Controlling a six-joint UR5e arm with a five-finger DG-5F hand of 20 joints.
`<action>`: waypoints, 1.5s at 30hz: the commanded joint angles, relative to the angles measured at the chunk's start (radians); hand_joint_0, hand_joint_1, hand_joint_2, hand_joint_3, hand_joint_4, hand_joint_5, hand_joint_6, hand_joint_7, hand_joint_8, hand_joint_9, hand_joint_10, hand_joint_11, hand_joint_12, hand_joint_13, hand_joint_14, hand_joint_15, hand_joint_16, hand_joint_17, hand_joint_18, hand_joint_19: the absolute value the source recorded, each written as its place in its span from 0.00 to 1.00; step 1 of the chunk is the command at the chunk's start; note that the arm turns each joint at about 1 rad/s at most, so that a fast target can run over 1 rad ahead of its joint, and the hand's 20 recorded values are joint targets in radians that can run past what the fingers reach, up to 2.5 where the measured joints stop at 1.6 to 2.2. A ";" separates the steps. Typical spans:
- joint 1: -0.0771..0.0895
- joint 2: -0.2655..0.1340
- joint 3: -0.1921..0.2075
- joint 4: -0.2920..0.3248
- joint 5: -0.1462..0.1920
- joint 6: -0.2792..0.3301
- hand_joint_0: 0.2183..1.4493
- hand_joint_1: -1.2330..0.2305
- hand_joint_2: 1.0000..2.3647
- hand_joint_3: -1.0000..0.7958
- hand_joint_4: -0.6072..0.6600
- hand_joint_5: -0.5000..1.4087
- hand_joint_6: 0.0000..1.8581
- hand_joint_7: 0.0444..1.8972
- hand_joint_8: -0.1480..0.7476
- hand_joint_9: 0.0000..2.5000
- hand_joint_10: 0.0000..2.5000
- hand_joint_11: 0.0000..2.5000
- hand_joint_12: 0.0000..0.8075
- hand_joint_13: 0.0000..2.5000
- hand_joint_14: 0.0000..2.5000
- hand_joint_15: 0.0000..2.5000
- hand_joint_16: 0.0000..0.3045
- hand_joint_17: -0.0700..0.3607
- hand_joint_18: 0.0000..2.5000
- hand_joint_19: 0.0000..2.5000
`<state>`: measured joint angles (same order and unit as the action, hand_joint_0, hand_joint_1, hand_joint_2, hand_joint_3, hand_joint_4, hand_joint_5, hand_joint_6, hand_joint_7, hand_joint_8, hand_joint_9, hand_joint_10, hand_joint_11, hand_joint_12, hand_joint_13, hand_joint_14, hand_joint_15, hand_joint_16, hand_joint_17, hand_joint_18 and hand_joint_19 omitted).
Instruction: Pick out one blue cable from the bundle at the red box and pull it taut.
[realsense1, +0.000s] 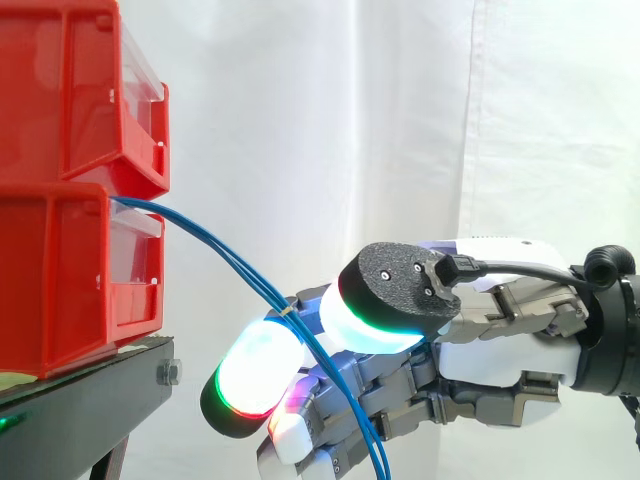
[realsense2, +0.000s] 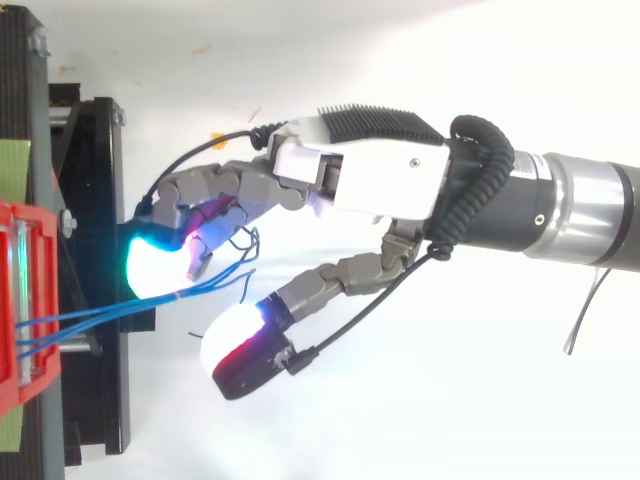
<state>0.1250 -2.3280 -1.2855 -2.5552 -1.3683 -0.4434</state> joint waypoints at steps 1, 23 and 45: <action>0.001 -0.001 0.000 0.003 -0.014 0.000 0.31 0.37 0.00 0.30 0.61 0.20 0.27 0.60 0.46 0.32 0.01 0.21 0.39 0.27 0.01 0.16 0.14 0.39 0.22 0.21; -0.001 0.001 0.000 0.020 -0.054 0.057 0.31 0.43 0.00 0.30 0.58 0.20 0.30 0.57 0.47 0.35 0.01 0.23 0.39 0.29 0.01 0.18 0.15 0.40 0.24 0.23; -0.007 0.001 0.049 -0.074 -0.052 0.161 0.31 0.43 0.01 0.39 0.57 0.18 0.42 0.44 0.48 0.36 0.01 0.27 0.41 0.30 0.01 0.20 0.15 0.41 0.24 0.24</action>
<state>0.1196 -2.3272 -1.2613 -2.5608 -1.4186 -0.3448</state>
